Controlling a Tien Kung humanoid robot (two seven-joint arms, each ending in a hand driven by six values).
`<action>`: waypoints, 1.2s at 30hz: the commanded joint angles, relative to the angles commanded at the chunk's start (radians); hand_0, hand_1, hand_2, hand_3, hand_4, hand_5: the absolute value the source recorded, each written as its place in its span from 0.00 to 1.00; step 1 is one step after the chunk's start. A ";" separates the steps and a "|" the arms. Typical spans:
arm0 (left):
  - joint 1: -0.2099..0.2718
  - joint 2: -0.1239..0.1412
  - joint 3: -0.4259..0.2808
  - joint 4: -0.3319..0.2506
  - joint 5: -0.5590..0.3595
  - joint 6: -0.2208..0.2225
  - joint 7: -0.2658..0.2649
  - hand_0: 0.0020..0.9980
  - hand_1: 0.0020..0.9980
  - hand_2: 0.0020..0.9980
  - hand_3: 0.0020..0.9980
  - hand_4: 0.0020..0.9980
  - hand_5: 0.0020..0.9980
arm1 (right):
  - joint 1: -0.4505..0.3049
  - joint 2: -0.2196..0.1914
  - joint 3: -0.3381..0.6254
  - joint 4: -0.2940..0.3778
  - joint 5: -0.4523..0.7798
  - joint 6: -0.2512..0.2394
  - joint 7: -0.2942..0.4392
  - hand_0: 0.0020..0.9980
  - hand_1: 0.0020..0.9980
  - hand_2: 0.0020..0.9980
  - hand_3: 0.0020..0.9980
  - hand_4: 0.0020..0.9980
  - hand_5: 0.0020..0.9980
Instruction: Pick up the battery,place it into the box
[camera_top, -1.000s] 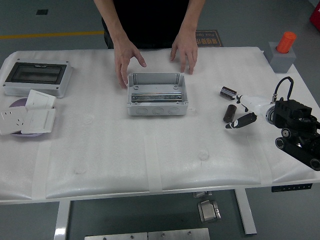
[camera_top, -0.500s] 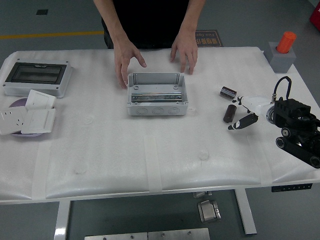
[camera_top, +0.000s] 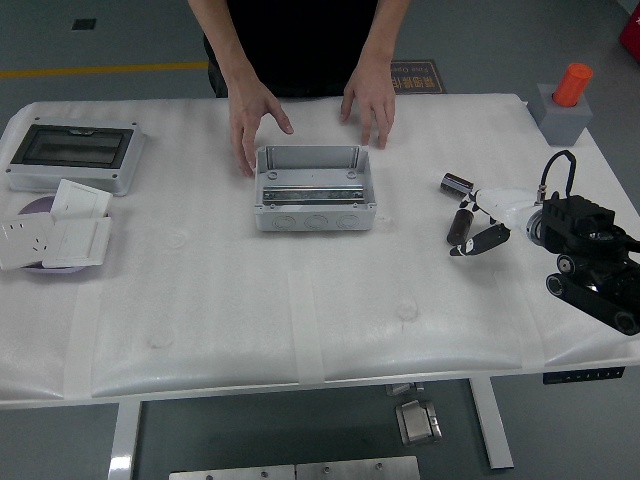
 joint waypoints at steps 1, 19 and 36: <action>0.000 0.000 -0.001 0.000 0.001 0.000 0.000 0.59 0.63 0.57 0.71 0.67 0.24 | -0.001 0.000 -0.001 -0.001 0.000 -0.001 0.000 0.60 0.56 0.74 0.79 0.98 0.54; -0.001 -0.001 -0.012 -0.002 0.021 0.006 -0.007 0.59 0.63 0.57 0.71 0.67 0.24 | -0.007 0.008 -0.002 -0.010 0.003 -0.028 0.010 0.59 0.55 0.73 0.78 0.95 0.55; -0.002 0.000 -0.027 -0.003 0.038 0.015 -0.015 0.59 0.63 0.57 0.71 0.67 0.24 | -0.010 0.014 -0.015 -0.015 0.003 -0.057 0.015 0.56 0.53 0.71 0.74 0.88 0.52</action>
